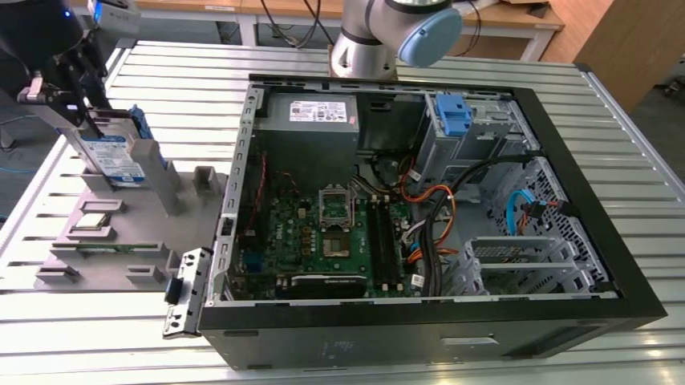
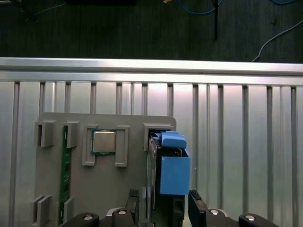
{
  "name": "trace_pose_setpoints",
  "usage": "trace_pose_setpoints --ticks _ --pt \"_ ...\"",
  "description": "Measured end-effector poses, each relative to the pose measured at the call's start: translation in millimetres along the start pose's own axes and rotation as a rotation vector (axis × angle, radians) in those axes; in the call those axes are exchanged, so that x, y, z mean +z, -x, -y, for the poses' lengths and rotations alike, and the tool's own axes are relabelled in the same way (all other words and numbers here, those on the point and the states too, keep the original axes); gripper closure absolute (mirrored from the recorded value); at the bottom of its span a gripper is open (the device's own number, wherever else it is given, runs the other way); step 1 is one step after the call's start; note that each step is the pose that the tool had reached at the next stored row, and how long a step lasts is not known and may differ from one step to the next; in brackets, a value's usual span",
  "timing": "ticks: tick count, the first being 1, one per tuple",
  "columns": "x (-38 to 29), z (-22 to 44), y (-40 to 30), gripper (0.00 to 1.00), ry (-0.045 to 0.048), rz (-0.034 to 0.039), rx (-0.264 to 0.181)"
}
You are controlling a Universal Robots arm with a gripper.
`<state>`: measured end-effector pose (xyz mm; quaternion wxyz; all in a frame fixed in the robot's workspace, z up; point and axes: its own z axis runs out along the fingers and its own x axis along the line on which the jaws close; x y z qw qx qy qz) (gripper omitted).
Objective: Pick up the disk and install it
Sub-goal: 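Pick up the disk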
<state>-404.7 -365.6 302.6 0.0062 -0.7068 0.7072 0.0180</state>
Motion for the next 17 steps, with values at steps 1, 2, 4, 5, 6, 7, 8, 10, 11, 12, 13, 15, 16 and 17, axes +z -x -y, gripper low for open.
trace_pose_setpoints --ticks 1,2,4,5,6,7,8,10,11,12,13,15,16,17 --pt "0.6 0.0 0.0 0.47 -0.0004 0.0002 0.000" --pt "1.4 0.0 0.0 0.47 -0.0007 0.0004 0.000" --pt "2.1 0.0 -0.1 0.47 -0.0002 0.0001 0.000" --pt "2.1 0.0 -0.1 0.47 -0.0002 0.0001 0.000" --pt "2.2 0.0 -0.1 0.47 -0.0003 0.0001 0.000" --pt "2.2 0.0 -0.1 0.47 -0.0003 0.0001 0.000" --pt "2.3 0.0 -0.1 0.47 -0.0003 0.0001 0.000" --pt "3.4 0.1 -0.1 0.47 -0.0008 0.0004 0.000" --pt "3.3 0.0 -0.1 0.47 -0.0005 0.0003 0.000" --pt "3.2 0.0 -0.1 0.47 -0.0004 0.0002 0.000" --pt "3.3 0.0 -0.1 0.47 -0.0003 0.0001 0.000" --pt "3.3 0.0 -0.1 0.47 -0.0003 0.0001 0.000" --pt "3.3 0.5 0.0 0.47 -0.0003 0.0002 0.000" --pt "3.3 1.0 0.0 0.47 -0.0003 0.0002 0.000"
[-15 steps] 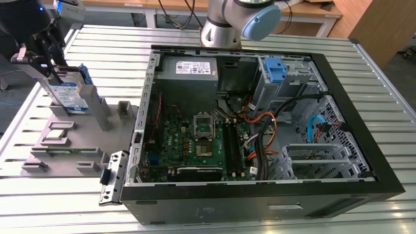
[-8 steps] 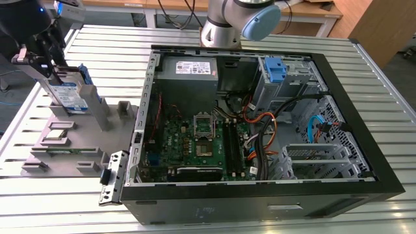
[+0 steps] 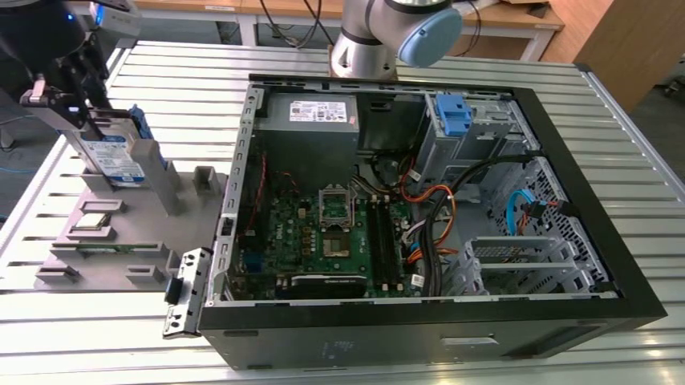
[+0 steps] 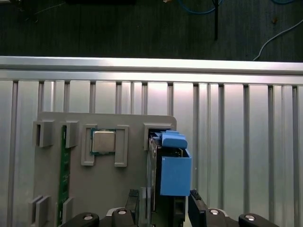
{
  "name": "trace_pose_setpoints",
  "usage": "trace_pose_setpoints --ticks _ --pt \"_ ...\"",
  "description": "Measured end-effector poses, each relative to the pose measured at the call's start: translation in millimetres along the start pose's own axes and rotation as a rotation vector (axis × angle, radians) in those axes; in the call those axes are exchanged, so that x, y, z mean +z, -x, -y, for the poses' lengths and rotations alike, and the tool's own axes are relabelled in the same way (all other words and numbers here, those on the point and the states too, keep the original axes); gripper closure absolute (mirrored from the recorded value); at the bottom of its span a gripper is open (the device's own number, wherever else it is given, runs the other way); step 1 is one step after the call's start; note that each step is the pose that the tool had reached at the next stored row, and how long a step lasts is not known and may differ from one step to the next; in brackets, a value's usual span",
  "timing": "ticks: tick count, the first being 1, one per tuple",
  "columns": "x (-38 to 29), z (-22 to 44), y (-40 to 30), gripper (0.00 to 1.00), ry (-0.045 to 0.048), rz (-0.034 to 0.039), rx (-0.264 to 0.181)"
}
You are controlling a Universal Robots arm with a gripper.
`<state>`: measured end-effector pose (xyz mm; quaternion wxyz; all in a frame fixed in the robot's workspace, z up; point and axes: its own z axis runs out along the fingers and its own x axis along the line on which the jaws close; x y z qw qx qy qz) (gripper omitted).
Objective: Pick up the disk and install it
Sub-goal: 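Pick up the disk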
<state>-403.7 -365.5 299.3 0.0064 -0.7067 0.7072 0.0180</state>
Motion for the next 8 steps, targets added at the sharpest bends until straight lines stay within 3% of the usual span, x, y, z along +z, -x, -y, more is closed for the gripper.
trace_pose_setpoints --ticks 8 --pt "0.0 1.2 -0.1 0.47 0.0000 0.0000 0.000"
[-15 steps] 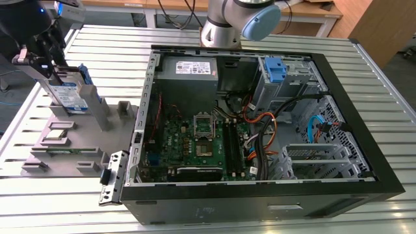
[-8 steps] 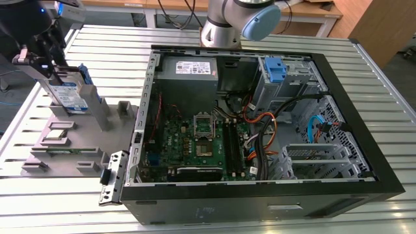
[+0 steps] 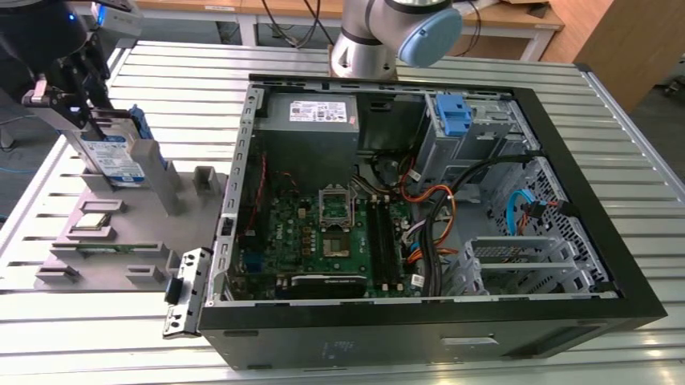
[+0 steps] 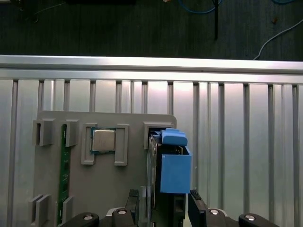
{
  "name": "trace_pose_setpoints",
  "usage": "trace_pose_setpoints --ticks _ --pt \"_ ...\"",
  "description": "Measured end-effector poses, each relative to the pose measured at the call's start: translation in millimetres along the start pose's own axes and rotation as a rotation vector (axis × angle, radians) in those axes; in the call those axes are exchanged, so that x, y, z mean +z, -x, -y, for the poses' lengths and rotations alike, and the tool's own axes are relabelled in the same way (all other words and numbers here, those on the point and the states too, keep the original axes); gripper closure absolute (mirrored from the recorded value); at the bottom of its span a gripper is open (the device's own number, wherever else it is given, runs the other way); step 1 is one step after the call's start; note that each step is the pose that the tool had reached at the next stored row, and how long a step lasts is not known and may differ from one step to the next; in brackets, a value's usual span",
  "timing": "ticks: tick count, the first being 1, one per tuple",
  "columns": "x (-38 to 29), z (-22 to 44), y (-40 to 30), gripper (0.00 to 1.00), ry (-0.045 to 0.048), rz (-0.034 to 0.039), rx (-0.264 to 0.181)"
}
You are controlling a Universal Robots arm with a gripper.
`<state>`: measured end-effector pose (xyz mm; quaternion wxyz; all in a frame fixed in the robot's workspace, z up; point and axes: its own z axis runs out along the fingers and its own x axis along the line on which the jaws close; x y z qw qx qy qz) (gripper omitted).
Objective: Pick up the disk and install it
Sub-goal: 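Pick up the disk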
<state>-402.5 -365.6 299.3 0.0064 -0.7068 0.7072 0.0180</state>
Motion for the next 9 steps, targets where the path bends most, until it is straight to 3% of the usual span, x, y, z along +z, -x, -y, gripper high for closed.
trace_pose_setpoints --ticks 9 --pt "-0.1 0.4 -0.1 0.47 0.0002 0.0021 0.000"
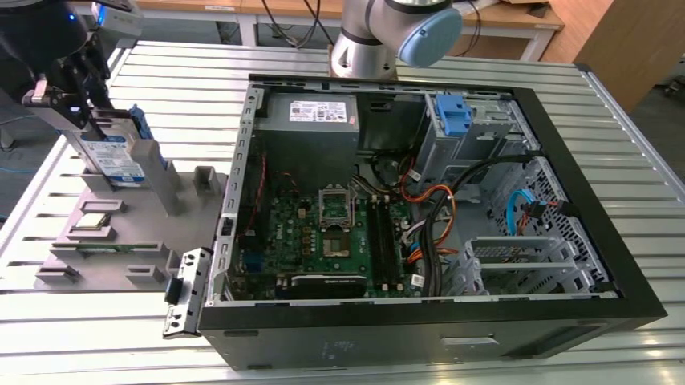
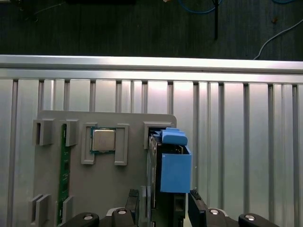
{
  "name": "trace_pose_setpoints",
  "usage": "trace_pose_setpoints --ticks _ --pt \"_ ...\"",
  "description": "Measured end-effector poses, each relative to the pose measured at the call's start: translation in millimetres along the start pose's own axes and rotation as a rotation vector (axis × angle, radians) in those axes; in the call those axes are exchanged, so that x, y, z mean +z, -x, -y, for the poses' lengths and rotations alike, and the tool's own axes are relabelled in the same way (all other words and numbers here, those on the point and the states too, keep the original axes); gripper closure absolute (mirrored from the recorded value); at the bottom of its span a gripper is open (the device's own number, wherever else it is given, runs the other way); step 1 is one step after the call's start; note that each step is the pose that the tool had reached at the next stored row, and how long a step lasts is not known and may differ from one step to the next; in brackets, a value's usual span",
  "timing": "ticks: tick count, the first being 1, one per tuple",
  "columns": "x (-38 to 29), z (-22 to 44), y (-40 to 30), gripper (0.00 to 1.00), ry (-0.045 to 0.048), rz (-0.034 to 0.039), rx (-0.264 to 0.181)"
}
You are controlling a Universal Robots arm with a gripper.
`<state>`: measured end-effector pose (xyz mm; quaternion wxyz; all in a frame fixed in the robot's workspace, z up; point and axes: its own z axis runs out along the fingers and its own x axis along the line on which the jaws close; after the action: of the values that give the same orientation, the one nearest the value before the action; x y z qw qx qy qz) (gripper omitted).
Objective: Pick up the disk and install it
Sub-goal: 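Pick up the disk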
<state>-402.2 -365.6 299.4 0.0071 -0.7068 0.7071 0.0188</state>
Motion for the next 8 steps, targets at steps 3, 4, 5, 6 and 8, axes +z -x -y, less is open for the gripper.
trace_pose_setpoints --ticks 3,4,5,6,8 --pt "0.1 0.0 0.2 0.47 -0.0003 0.0062 0.000" --pt "0.2 0.0 0.2 0.47 -0.0004 0.0064 0.000" --pt "0.1 -0.1 0.2 0.47 -0.0002 0.0063 0.000" --pt "0.1 -0.1 0.1 0.47 -0.0002 0.0064 0.000" --pt "0.1 -0.1 0.1 0.47 -0.0002 0.0066 0.000"
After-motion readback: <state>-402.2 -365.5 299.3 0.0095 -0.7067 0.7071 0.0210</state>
